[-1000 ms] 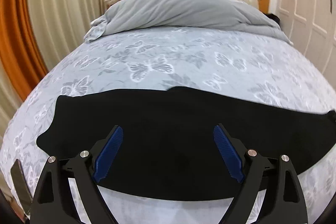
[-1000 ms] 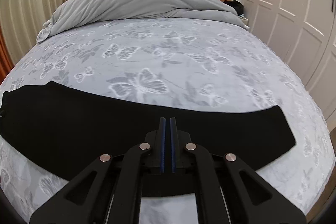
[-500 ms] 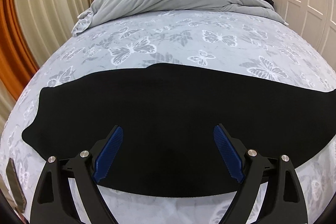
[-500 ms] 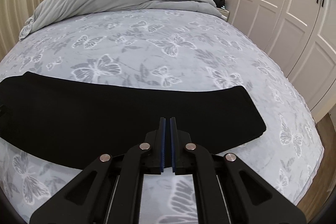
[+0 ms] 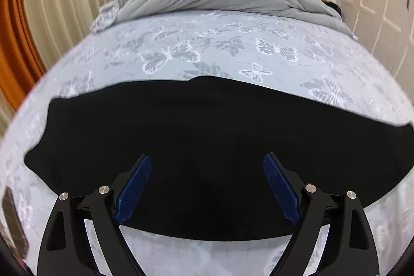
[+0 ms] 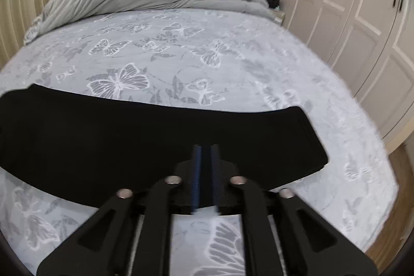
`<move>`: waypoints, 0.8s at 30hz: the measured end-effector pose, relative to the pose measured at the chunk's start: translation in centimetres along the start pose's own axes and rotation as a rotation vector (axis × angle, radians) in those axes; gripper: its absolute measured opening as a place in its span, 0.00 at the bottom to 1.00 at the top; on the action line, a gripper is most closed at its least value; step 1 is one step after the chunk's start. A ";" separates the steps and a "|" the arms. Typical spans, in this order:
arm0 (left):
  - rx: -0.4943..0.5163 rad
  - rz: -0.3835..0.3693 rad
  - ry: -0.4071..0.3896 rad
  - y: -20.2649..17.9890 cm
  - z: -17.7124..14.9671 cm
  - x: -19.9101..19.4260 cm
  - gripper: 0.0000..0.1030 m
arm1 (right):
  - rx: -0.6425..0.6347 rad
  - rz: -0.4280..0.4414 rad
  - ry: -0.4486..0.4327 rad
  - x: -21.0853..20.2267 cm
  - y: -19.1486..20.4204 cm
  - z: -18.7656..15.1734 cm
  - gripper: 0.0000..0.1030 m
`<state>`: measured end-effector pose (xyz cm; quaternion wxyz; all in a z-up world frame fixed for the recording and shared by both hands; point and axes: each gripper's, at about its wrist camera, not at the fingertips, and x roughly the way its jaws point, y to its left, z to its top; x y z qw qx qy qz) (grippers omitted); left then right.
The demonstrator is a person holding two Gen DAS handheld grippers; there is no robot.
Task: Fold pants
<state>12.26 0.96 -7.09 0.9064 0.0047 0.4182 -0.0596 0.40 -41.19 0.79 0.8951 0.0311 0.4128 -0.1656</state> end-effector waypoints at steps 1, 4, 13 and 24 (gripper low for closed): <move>-0.053 -0.031 0.018 1.7 0.5 0.0 0.83 | 0.039 -0.005 0.003 0.1 -1.6 0.2 0.48; -0.273 -0.072 0.075 8.7 1.5 0.3 0.84 | 0.169 -0.081 0.012 0.4 -7.7 0.4 0.54; -0.672 0.123 0.184 23.8 -0.2 2.4 0.84 | 0.501 -0.052 0.124 5.3 -19.7 -3.0 0.54; -0.771 0.090 0.111 27.0 -1.0 0.2 0.84 | 0.558 0.042 0.150 8.6 -18.0 -2.8 0.61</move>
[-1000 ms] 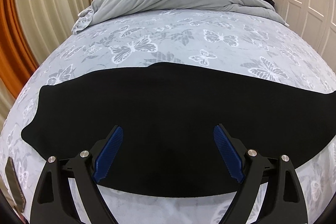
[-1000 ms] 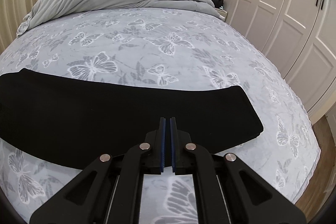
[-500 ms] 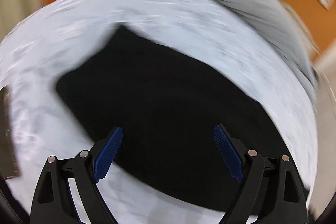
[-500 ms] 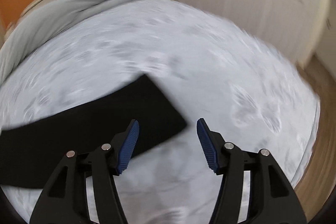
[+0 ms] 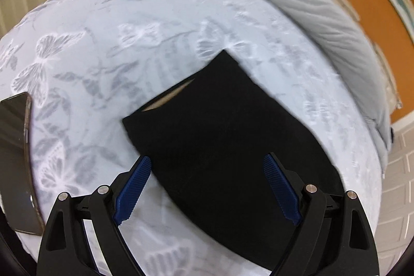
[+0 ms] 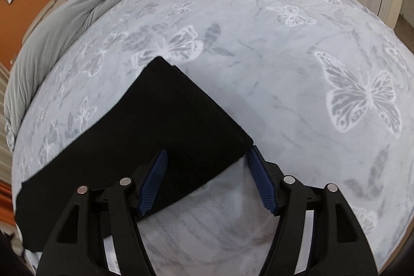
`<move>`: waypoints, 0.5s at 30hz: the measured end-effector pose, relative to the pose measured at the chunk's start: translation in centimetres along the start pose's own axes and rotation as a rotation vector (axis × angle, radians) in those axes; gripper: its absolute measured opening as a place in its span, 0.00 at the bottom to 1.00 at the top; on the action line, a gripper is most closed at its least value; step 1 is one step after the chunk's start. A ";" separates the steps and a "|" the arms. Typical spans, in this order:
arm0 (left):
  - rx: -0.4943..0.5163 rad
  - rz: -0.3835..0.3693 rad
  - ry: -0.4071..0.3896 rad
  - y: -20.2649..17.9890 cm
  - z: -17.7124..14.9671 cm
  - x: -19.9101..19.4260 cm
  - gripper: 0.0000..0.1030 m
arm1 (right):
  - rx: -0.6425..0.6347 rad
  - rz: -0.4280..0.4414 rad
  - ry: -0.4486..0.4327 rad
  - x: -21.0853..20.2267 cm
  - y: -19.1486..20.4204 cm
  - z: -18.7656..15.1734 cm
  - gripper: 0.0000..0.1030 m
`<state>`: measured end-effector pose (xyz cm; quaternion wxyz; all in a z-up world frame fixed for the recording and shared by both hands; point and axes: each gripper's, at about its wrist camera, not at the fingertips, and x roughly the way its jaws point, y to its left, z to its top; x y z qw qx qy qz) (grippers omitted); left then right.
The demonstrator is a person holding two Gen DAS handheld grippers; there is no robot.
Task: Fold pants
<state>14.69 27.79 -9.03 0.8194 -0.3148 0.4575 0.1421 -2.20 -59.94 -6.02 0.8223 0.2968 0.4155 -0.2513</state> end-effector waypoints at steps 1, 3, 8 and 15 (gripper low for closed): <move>-0.036 -0.003 0.023 0.7 0.2 0.6 0.84 | 0.019 0.014 -0.006 0.0 -0.2 0.1 0.61; -0.097 -0.025 0.055 1.8 0.7 1.5 0.84 | 0.047 0.031 -0.023 -0.1 -0.5 0.2 0.61; -0.125 -0.027 0.058 1.8 1.0 2.7 0.84 | 0.094 0.080 -0.025 0.4 -0.6 0.5 0.51; -0.029 0.089 -0.005 -0.4 1.0 3.8 0.55 | 0.082 0.105 -0.053 -0.2 0.9 0.7 0.15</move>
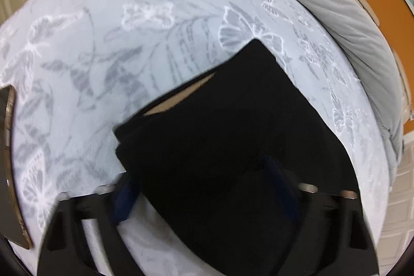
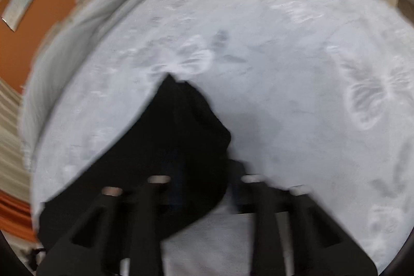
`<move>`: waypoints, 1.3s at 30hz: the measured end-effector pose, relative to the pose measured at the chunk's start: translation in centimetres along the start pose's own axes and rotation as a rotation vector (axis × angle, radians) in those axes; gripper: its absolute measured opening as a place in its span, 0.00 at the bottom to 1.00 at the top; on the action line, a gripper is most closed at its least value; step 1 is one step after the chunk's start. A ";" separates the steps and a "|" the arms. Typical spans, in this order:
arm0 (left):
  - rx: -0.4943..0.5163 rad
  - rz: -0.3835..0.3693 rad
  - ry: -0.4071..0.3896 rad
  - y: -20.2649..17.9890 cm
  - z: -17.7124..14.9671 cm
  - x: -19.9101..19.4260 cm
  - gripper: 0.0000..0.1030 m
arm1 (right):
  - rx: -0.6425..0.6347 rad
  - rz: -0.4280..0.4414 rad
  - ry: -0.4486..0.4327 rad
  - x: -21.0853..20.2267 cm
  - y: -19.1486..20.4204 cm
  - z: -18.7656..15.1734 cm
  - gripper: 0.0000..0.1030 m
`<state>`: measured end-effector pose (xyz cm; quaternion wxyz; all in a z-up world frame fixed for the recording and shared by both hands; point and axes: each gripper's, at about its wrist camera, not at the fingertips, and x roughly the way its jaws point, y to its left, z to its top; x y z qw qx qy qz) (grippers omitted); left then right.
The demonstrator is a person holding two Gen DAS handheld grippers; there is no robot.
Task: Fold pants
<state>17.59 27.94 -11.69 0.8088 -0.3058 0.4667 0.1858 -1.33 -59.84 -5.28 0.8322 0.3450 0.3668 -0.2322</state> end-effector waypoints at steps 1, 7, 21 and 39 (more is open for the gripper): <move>0.028 -0.017 -0.010 -0.5 0.0 -0.3 0.26 | -0.021 0.007 -0.023 -0.6 0.9 0.1 0.14; 0.115 -0.177 -0.084 -4.5 -0.5 -5.1 0.16 | -0.197 0.236 -0.126 -6.3 10.5 -1.0 0.14; 0.707 -0.299 0.015 -20.9 -18.6 -5.8 0.17 | -0.674 0.337 0.145 0.2 29.6 -17.6 0.14; 0.188 -0.182 -0.173 -6.3 -0.9 -10.4 0.18 | -0.446 0.323 -0.135 -6.8 25.3 -9.7 0.15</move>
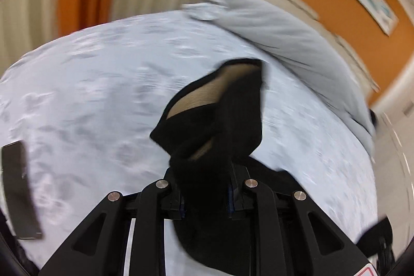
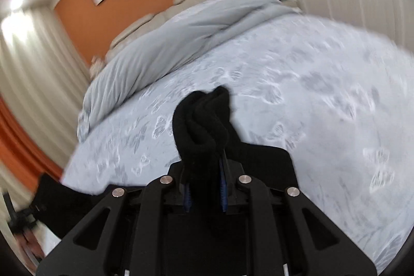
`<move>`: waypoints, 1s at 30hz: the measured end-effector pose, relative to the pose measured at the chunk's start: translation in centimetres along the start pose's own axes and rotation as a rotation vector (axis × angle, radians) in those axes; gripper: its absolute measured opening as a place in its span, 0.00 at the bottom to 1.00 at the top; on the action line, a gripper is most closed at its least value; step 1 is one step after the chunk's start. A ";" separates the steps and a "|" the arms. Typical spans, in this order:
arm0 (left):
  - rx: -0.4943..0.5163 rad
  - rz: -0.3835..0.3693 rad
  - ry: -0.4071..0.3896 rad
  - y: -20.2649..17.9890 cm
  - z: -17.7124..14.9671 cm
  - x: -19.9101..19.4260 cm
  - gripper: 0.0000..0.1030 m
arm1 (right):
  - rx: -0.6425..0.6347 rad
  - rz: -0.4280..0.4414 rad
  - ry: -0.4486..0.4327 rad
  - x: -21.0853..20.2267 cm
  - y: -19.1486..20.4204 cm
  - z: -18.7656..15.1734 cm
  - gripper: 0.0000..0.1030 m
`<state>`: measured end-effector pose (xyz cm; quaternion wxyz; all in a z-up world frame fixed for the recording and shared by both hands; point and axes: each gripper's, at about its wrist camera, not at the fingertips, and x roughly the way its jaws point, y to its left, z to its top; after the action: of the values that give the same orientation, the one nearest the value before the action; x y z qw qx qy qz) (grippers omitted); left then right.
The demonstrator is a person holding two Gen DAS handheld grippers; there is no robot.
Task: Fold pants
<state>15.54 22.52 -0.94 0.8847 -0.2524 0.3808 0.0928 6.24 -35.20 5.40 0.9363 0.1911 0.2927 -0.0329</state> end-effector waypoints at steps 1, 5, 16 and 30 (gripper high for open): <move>-0.025 0.013 0.010 1.0 0.4 0.4 0.18 | -0.056 0.037 0.024 0.3 2.1 -0.8 0.15; -0.129 0.042 0.066 4.9 0.8 2.3 0.18 | -0.244 0.236 0.223 4.5 10.4 -5.7 0.20; -0.064 -0.011 0.125 6.8 0.0 2.1 0.18 | -0.682 0.054 0.194 4.3 14.5 -9.9 0.80; -0.082 -0.039 0.168 8.1 -0.3 2.8 0.20 | -0.703 0.131 0.286 9.0 19.7 -12.1 0.06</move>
<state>14.42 29.20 -6.14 0.8401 -0.3027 0.4447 0.0696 10.63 -11.93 -2.11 0.8946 -0.1206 0.4007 0.1565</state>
